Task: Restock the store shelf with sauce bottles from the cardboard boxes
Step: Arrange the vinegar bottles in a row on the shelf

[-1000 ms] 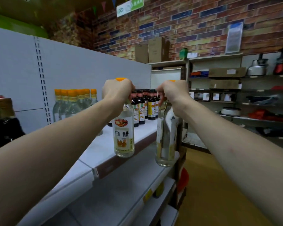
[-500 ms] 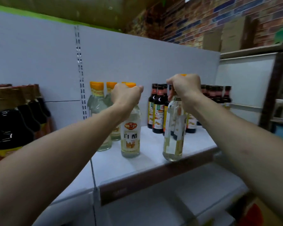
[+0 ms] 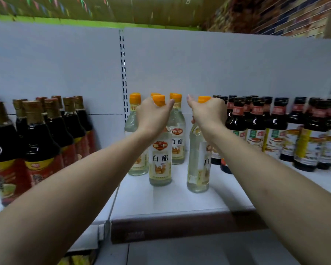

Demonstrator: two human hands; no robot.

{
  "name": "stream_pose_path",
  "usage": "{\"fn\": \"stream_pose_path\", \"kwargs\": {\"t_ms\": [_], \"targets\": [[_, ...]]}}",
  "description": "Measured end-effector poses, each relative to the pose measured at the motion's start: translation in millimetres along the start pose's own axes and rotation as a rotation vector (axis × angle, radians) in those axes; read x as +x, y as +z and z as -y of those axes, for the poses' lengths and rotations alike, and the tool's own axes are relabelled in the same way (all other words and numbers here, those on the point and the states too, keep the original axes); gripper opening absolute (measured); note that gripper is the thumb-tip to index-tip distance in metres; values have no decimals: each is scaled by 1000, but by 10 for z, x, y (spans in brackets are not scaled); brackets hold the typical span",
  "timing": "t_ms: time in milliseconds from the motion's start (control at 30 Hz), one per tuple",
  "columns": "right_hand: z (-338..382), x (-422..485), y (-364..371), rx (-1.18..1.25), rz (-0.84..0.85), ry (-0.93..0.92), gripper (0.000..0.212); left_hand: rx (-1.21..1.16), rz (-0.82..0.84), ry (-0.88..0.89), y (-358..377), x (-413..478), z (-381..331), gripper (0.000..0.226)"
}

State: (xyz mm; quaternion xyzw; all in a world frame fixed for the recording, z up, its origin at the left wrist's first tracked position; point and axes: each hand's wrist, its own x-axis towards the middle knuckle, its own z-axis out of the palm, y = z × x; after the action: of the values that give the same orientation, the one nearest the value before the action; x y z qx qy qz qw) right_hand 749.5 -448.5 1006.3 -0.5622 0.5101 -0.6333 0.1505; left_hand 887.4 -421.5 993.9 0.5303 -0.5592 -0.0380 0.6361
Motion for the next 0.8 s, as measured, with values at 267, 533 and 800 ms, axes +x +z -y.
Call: {"fn": "stream_pose_path", "kwargs": {"t_ms": [267, 533, 800], "targets": [[-157, -93, 41, -192, 77, -491, 40, 217, -57, 311, -17, -82, 197, 51], [-281, -25, 255, -163, -25, -566, 37, 586, -316, 639, -47, 124, 409, 30], [-309, 56, 459, -254, -51, -554, 38, 673, -384, 694, 55, 230, 559, 29]]}}
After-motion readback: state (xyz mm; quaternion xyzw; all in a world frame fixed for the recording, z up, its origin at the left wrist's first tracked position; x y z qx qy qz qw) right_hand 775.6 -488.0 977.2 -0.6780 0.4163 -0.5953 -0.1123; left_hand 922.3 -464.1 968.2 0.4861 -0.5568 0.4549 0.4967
